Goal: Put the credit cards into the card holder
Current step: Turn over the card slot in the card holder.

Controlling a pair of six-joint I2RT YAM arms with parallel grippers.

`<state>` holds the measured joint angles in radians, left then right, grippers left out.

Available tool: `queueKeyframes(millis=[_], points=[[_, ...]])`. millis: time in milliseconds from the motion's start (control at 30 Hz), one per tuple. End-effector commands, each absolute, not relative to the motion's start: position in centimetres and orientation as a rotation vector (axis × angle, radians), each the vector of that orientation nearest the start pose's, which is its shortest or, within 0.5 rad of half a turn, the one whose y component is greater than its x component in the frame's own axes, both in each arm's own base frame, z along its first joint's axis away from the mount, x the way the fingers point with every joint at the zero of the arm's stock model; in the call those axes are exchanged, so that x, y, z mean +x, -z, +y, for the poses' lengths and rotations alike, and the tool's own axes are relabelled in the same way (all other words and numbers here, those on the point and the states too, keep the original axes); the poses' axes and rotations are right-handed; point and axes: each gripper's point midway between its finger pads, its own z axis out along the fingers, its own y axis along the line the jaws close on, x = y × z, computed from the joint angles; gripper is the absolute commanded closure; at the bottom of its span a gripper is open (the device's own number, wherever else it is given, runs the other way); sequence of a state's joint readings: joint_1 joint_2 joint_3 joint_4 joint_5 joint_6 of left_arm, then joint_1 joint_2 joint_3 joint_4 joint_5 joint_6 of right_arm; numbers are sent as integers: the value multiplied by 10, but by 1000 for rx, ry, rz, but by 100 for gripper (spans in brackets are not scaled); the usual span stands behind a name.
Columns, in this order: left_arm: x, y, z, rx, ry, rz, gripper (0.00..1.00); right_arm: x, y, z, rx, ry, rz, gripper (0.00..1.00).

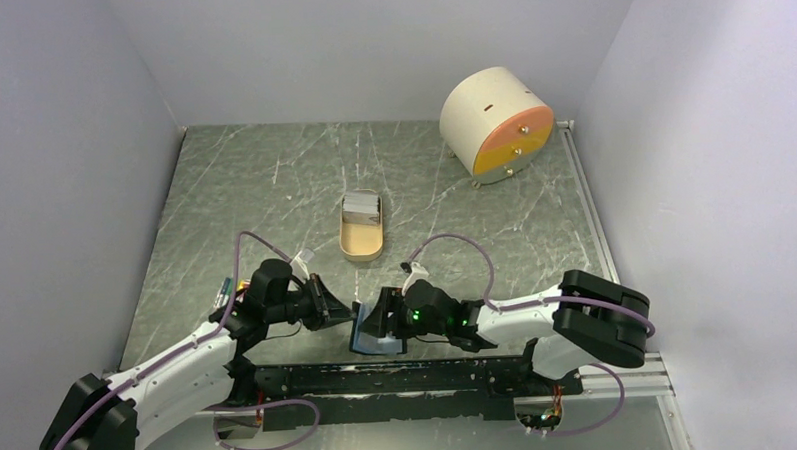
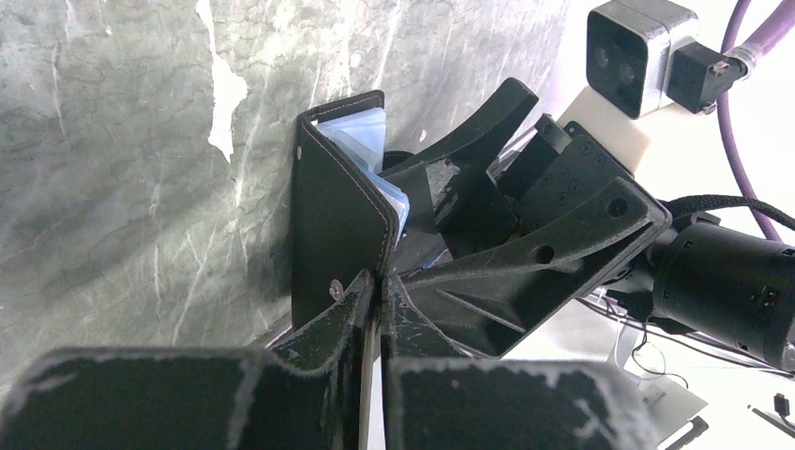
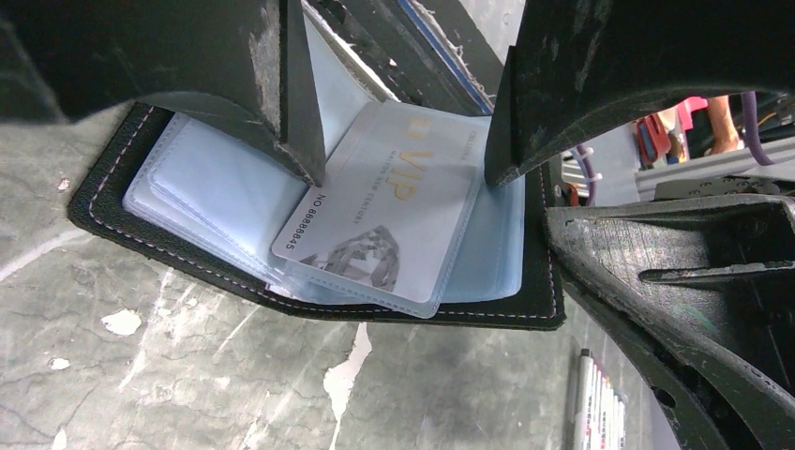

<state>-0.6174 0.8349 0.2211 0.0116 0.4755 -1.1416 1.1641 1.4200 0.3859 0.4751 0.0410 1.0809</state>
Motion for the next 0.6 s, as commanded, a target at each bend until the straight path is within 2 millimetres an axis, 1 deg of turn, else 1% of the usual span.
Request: queueKeyframes(millis=[0, 100, 300, 467, 567], points=[[135, -101, -242, -304, 1479, 2442, 91, 117, -50, 345, -73, -1207, 2384, 33], [134, -102, -244, -307, 1500, 2436, 91, 117, -48, 346, -73, -1202, 2393, 30], [134, -106, -244, -300, 1507, 2430, 91, 118, -47, 346, -74, -1191, 2389, 30], [133, -106, -243, -305, 1507, 2428, 91, 117, -44, 343, -74, -1184, 2394, 34], [132, -108, -244, -303, 1521, 2421, 91, 117, -43, 341, -75, -1183, 2394, 35]])
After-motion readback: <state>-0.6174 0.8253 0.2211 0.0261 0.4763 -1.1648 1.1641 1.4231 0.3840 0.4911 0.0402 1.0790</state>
